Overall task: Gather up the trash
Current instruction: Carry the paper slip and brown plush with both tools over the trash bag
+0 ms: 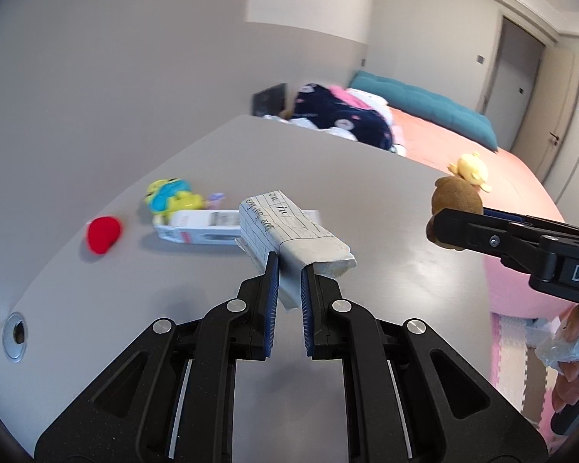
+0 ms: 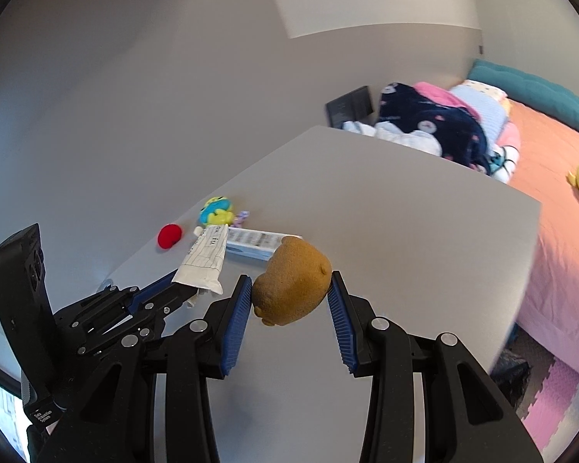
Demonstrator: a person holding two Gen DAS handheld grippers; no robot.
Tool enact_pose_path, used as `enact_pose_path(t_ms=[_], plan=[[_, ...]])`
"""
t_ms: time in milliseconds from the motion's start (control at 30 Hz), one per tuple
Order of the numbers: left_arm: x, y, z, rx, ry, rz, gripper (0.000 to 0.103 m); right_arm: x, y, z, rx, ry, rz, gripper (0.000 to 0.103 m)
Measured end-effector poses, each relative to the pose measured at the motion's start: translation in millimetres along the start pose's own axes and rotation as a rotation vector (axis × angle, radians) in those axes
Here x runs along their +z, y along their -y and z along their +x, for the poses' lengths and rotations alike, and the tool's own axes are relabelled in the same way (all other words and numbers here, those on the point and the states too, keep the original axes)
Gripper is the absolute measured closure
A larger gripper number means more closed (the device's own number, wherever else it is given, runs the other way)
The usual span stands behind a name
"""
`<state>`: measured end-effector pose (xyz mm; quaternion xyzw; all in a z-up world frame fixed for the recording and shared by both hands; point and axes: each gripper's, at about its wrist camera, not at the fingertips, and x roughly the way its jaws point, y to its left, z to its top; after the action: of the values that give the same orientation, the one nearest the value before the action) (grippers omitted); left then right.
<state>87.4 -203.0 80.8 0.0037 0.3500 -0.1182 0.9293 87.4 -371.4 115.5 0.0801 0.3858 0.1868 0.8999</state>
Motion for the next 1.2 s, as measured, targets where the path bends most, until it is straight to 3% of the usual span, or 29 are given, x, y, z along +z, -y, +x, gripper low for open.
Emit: enact_pose_path(t_ms=[433,1200], plan=[[1,102,10,-0.132,-0.018,0.118,0.092,-33,84,-69,-0.095,0.062,0.126,0.061],[-24,256,43,-0.346,-0.112,0.293,0.092,-109,221,-150,-0.271,0.104,0.350,0.061]])
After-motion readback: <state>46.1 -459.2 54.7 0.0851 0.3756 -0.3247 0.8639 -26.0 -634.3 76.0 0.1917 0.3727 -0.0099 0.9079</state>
